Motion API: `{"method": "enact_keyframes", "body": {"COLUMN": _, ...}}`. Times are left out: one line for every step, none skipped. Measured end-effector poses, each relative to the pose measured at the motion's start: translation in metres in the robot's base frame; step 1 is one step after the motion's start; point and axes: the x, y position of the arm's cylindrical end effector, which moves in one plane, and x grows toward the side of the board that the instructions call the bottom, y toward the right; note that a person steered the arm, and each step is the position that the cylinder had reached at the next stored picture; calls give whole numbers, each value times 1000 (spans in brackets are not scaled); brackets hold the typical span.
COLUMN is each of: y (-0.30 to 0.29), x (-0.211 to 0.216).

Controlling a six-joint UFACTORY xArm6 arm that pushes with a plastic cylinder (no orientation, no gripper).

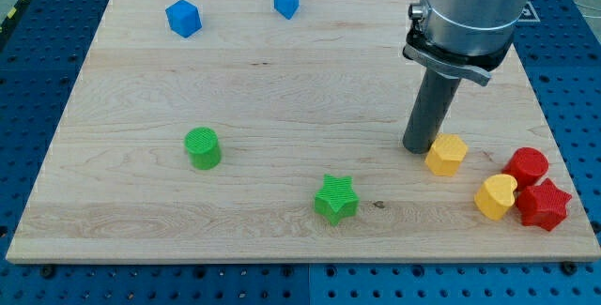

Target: Push hexagon into the heart

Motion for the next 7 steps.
{"method": "enact_keyframes", "body": {"y": 6, "x": 9}}
{"method": "enact_keyframes", "body": {"y": 16, "x": 20}}
{"method": "enact_keyframes", "body": {"y": 24, "x": 20}}
{"method": "enact_keyframes", "body": {"y": 38, "x": 20}}
{"method": "enact_keyframes", "body": {"y": 41, "x": 20}}
{"method": "enact_keyframes", "body": {"y": 19, "x": 10}}
{"method": "enact_keyframes", "body": {"y": -9, "x": 0}}
